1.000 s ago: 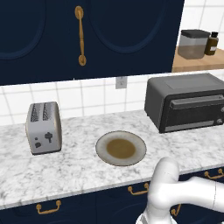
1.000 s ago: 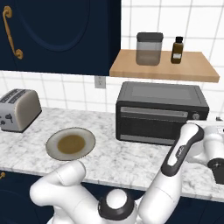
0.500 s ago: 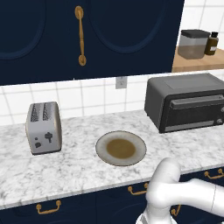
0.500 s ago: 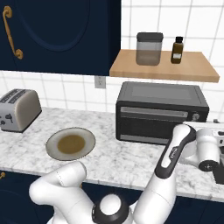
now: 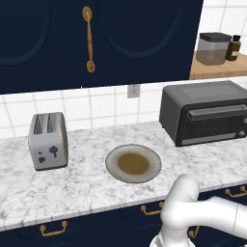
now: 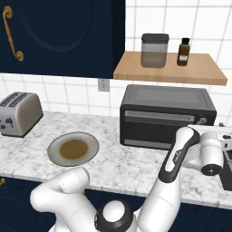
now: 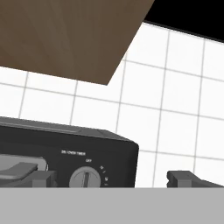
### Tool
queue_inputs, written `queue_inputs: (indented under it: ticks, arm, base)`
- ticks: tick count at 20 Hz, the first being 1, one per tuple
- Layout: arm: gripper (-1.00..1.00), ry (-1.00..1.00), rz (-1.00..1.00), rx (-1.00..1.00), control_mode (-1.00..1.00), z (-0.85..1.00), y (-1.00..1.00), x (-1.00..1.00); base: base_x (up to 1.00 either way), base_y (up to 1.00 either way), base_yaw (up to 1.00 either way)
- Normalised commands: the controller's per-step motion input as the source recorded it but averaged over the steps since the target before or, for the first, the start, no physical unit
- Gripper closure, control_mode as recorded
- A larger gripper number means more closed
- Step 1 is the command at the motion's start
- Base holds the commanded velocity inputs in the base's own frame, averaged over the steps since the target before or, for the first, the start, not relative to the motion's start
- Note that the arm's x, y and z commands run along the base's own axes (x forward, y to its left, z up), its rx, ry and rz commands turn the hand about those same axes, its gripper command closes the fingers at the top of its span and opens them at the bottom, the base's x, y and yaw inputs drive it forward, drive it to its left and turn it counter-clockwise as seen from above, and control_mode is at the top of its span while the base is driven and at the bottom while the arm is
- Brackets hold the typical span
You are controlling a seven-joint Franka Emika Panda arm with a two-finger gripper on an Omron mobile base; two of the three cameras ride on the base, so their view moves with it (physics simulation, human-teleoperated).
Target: Pick up the kebab skewer and baguette bread, and place them inside the toaster oven. Close the toaster oven door and start by setting the timer.
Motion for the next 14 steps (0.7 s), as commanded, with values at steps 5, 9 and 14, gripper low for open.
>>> queue_inputs:
  ticks: [5,9,14]
  arm:
    - [-1.0,0.0,0.0,0.0,-1.0,0.0,0.0,0.18]
    - [-1.0,0.0,0.0,0.02,-1.0,0.0,0.0,0.21]
    - [-1.0,0.0,0.0,0.01,-1.0,-0.07,-0.02,0.2]
  base:
    - [0.0,0.0,0.0]
    - [0.0,0.0,0.0]
    - [0.0,0.0,0.0]
